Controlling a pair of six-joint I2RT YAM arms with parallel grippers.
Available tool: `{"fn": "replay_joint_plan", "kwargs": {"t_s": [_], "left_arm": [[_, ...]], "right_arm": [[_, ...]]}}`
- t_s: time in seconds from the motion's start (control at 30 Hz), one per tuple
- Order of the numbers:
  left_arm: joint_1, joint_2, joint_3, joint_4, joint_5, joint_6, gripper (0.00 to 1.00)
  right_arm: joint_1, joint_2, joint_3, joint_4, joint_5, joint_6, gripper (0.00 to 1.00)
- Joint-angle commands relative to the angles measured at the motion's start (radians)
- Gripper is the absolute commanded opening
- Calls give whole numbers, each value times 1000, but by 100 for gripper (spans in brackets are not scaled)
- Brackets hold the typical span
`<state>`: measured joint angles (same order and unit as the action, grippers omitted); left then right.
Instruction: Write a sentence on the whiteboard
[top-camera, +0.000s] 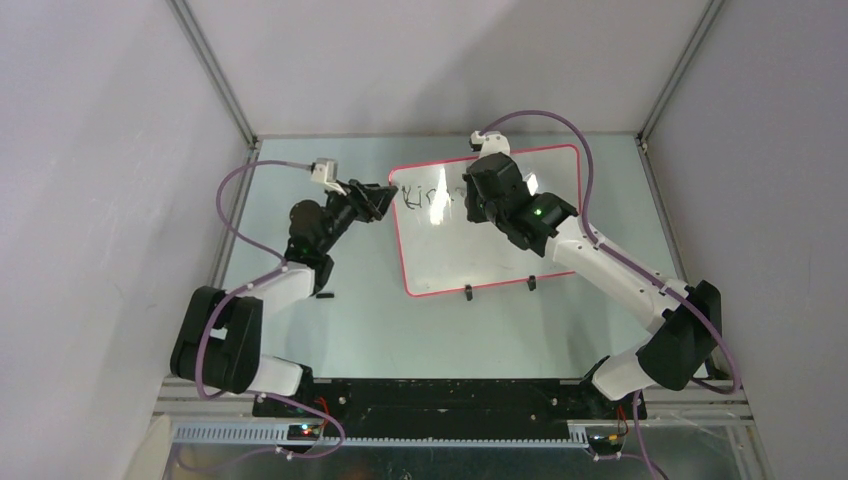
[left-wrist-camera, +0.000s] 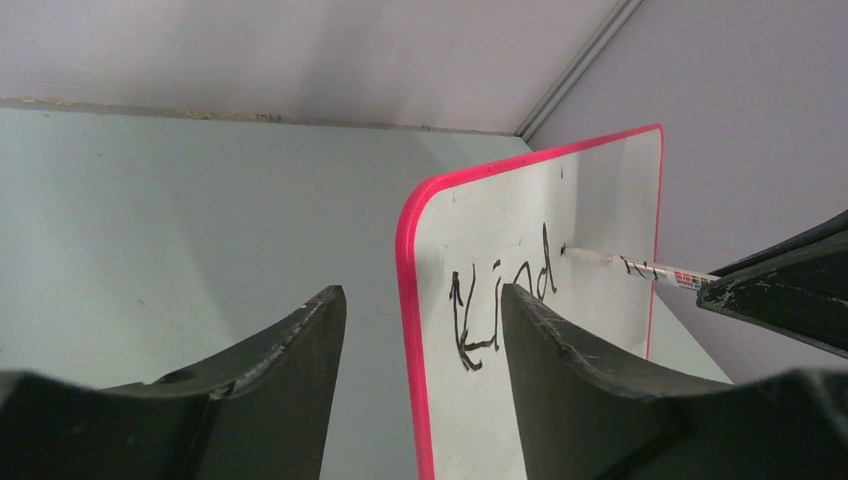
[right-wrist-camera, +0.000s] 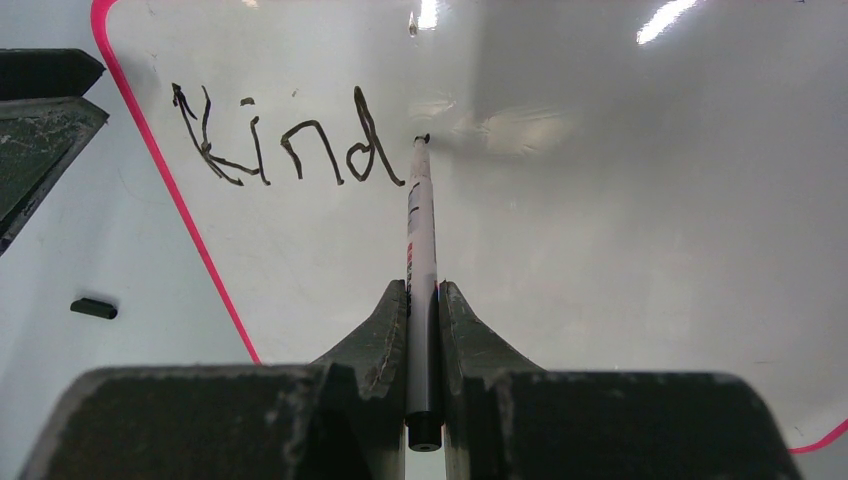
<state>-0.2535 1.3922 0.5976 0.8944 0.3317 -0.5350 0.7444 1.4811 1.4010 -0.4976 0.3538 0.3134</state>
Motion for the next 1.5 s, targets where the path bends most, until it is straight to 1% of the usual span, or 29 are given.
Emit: {"fn": "replay_joint_plan", "kwargs": {"t_s": [0.0,0.07,0.2,0.5,0.63,0.77,0.9,0.93,1.0,1.47], "left_arm": [[-10,21,58,2,22,-13,62],[-9,35,72,-10,25,-15,60],[-9,58,98,-27,32,-19,59],[-11,76,117,-26,67,-20,38],[-12,77,119,-31,69,-15,36],[-13,76,117,-31,73,-12,31],[-12,74,117,-33,76,-8,19],[-12,75,118,-36,78,-6,13],[-13,75,120,-46,75,1,8],[-16,60,112,-58,55,15,5]], "right_arm": [[1,1,43,10,5,-2,0],[1,1,43,10,5,-2,0],[0,2,43,11,4,-4,0],[0,3,43,15,1,-7,0],[0,4,44,19,-3,-8,0],[0,5,44,17,-6,-9,0],[0,7,46,10,-5,-9,0],[0,7,47,7,-4,-8,0],[0,5,45,1,2,-6,0],[1,6,38,-32,9,-1,0]]}}
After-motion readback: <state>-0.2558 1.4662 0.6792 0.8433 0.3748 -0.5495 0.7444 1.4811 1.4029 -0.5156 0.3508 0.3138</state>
